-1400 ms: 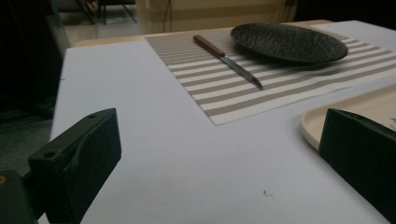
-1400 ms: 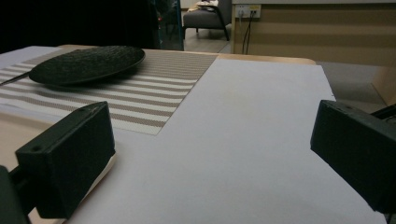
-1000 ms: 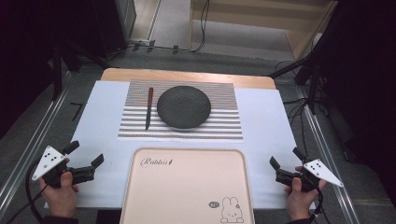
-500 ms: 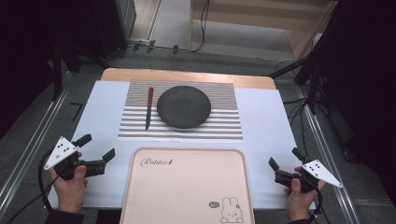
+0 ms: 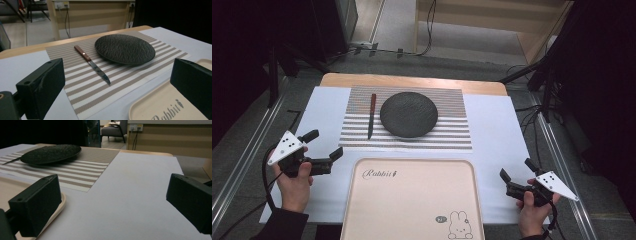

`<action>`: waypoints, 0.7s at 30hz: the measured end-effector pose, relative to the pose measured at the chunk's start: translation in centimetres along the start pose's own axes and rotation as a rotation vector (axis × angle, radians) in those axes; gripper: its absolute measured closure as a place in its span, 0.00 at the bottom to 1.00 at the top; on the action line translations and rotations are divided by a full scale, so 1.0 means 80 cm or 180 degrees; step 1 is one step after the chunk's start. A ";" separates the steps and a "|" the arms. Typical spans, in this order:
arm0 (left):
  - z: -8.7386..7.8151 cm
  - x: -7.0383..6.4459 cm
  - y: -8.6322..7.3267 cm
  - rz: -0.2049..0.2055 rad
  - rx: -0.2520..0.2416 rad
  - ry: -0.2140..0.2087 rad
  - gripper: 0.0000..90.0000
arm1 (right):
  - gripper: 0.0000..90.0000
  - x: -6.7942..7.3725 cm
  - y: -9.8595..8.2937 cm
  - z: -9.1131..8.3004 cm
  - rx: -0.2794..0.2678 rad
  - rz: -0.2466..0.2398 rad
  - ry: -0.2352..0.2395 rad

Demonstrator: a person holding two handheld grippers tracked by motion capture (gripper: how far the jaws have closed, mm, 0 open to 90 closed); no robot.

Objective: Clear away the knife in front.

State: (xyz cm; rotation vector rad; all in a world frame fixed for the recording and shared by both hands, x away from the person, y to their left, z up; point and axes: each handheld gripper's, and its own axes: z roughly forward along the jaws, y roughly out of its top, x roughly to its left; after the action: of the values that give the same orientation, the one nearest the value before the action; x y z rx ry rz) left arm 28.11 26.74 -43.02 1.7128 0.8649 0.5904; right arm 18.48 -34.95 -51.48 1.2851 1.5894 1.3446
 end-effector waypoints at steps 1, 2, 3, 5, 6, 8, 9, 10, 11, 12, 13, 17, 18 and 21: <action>0.002 0.001 0.002 -0.0012 0.0011 -0.0021 0.00 | 0.00 0.000 0.000 0.000 0.0000 -0.0002 -0.0006; 0.004 0.001 0.004 -0.0028 0.0013 -0.0020 0.00 | 0.00 0.000 0.000 0.000 0.0000 0.0000 0.0000; 0.006 0.001 0.007 -0.0003 0.0028 0.0000 0.00 | 0.00 0.000 0.000 0.000 -0.0004 0.0001 0.0000; 0.011 0.001 0.011 0.0018 0.0039 0.0015 0.00 | 0.00 0.000 0.000 0.000 -0.0002 -0.0002 -0.0006; 0.013 0.002 0.013 0.0026 0.0041 0.0030 0.00 | 0.00 0.000 0.000 0.000 -0.0004 -0.0007 -0.0017; 0.018 0.003 0.017 0.0021 0.0040 0.0034 0.00 | 0.00 0.000 0.000 0.000 -0.0010 -0.0021 -0.0021; 0.021 0.003 0.019 0.0029 0.0045 0.0047 0.00 | 0.00 0.000 0.000 0.000 -0.0010 -0.0021 -0.0021; 0.024 0.004 0.020 0.0044 0.0053 0.0055 0.00 | 0.00 0.001 0.000 0.000 -0.0009 -0.0022 -0.0021; 0.027 0.005 0.022 0.0051 0.0060 0.0067 0.00 | 0.00 0.001 0.000 0.000 -0.0011 -0.0020 -0.0016; 0.032 0.006 0.026 0.0054 0.0064 0.0067 0.00 | 0.00 0.001 0.000 0.000 -0.0010 -0.0024 -0.0018; 0.035 0.007 0.027 0.0058 0.0068 0.0074 0.00 | 0.00 0.001 0.000 0.000 -0.0010 -0.0025 -0.0016; 0.044 0.010 0.032 0.0057 0.0104 0.0058 0.00 | 0.00 0.001 0.000 0.000 -0.0007 -0.0019 -0.0019; 0.047 0.011 0.033 0.0066 0.0113 0.0064 0.00 | 0.00 0.001 0.000 0.000 -0.0010 -0.0026 -0.0018; 0.056 0.015 0.038 0.0054 0.0136 0.0058 0.00 | 0.00 0.001 0.000 0.000 -0.0010 -0.0027 -0.0016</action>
State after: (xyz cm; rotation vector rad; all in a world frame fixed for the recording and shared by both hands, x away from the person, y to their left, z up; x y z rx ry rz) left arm 32.96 24.54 -41.48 1.7572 0.8823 0.6037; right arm 18.45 -34.89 -51.47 1.2776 1.5871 1.3369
